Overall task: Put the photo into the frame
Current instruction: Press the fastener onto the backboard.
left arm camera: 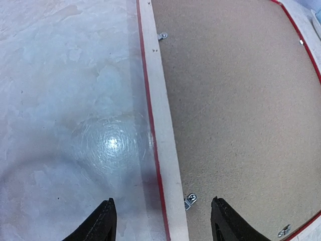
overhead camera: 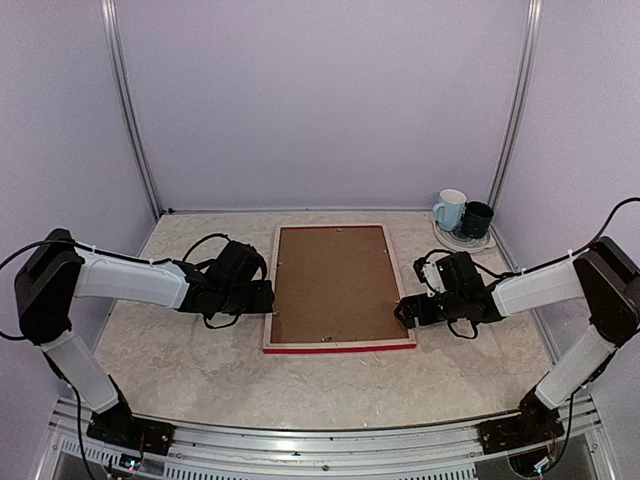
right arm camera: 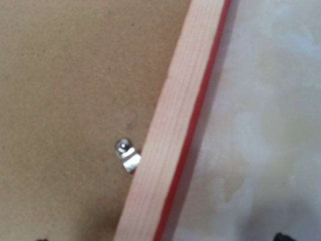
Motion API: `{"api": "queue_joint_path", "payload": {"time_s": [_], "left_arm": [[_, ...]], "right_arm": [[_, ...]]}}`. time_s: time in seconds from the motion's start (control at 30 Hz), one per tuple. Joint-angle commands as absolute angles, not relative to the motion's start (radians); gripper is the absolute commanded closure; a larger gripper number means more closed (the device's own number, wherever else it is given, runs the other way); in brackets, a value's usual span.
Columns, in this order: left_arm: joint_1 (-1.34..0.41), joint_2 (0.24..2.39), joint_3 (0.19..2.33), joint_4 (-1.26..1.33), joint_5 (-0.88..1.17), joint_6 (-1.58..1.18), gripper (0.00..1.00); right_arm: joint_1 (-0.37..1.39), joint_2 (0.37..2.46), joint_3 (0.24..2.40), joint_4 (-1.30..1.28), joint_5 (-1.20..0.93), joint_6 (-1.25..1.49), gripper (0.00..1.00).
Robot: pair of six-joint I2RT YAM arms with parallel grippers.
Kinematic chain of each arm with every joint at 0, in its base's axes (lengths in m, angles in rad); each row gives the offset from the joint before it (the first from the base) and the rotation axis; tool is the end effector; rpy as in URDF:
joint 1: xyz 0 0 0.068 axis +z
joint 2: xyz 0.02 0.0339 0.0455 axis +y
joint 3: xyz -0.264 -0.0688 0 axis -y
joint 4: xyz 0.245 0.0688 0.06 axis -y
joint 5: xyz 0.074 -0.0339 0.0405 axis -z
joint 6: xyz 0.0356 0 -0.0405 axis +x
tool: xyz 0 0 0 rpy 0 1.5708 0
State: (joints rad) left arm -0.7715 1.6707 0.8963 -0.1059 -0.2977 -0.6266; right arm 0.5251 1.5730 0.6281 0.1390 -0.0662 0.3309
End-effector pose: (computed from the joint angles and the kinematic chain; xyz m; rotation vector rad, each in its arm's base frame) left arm 0.2454 -0.2242 0.1645 0.0449 2.4182 -0.2817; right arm 0.2485 0.1467 0.1351 -0.2677 2.4147 0.4788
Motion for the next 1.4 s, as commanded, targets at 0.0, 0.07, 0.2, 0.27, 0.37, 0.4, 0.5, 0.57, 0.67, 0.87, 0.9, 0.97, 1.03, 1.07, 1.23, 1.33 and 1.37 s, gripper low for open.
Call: {"api": "queue_joint_path", "payload": {"time_s": [0.0, 0.07, 0.2, 0.27, 0.37, 0.4, 0.5, 0.57, 0.67, 0.87, 0.9, 0.97, 1.03, 1.07, 1.23, 1.33, 1.37], "left_arm": [[-0.778, 1.616, 0.882, -0.11, -0.35, -0.635, 0.34], [-0.781, 1.619, 0.876, -0.107, -0.343, -0.636, 0.32], [-0.789, 1.635, 0.855, -0.084, -0.324, -0.648, 0.23], [-0.794, 1.639, 0.847, -0.065, -0.312, -0.652, 0.18], [-0.8, 1.648, 0.845, -0.052, -0.308, -0.652, 0.12], [-0.802, 1.65, 0.844, -0.048, -0.304, -0.652, 0.1], [-0.809, 1.663, 0.845, -0.036, -0.292, -0.652, 0.02], [-0.813, 1.672, 0.843, -0.027, -0.291, -0.649, 0.01], [-0.813, 1.687, 0.838, -0.009, -0.29, -0.651, 0.01], [-0.808, 1.718, 0.867, -0.008, -0.288, -0.633, 0.01], [-0.805, 1.723, 0.874, -0.008, -0.288, -0.629, 0.01], [-0.79, 1.731, 0.88, 0.025, -0.276, -0.627, 0.01], [-0.767, 1.736, 0.874, 0.057, -0.245, -0.63, 0.01], [-0.755, 1.739, 0.868, 0.082, -0.229, -0.632, 0.01], [-0.707, 1.761, 0.844, 0.153, -0.176, -0.632, 0.01], [-0.703, 1.774, 0.842, 0.179, -0.165, -0.618, 0.01], [-0.701, 1.778, 0.843, 0.185, -0.166, -0.614, 0.01]], "right_arm": [[0.523, 1.578, 0.649, 0.13, -0.056, 0.33, 0.03], [0.523, 1.58, 0.65, 0.129, -0.06, 0.329, 0.03], [0.523, 1.58, 0.65, 0.13, -0.059, 0.33, 0.02], [0.523, 1.582, 0.65, 0.129, -0.059, 0.33, 0.02], [0.523, 1.579, 0.651, 0.13, -0.064, 0.33, 0.01], [0.523, 1.578, 0.648, 0.133, -0.064, 0.33, 0.01], [0.524, 1.576, 0.647, 0.135, -0.067, 0.329, 0.01], [0.525, 1.576, 0.646, 0.144, -0.077, 0.328, 0.01], [0.526, 1.582, 0.644, 0.152, -0.079, 0.326, 0.01], [0.528, 1.598, 0.649, 0.156, -0.096, 0.321, 0.01], [0.53, 1.598, 0.649, 0.159, -0.098, 0.318, 0.01], [0.535, 1.605, 0.649, 0.163, -0.104, 0.314, 0.01], [0.538, 1.615, 0.652, 0.163, -0.108, 0.31, 0.01], [0.541, 1.622, 0.656, 0.163, -0.11, 0.308, 0.01], [0.558, 1.645, 0.66, 0.172, -0.119, 0.298, 0.01], [0.572, 1.658, 0.669, 0.172, -0.12, 0.292, 0.01], [0.578, 1.659, 0.671, 0.172, -0.118, 0.29, 0.01]]}}
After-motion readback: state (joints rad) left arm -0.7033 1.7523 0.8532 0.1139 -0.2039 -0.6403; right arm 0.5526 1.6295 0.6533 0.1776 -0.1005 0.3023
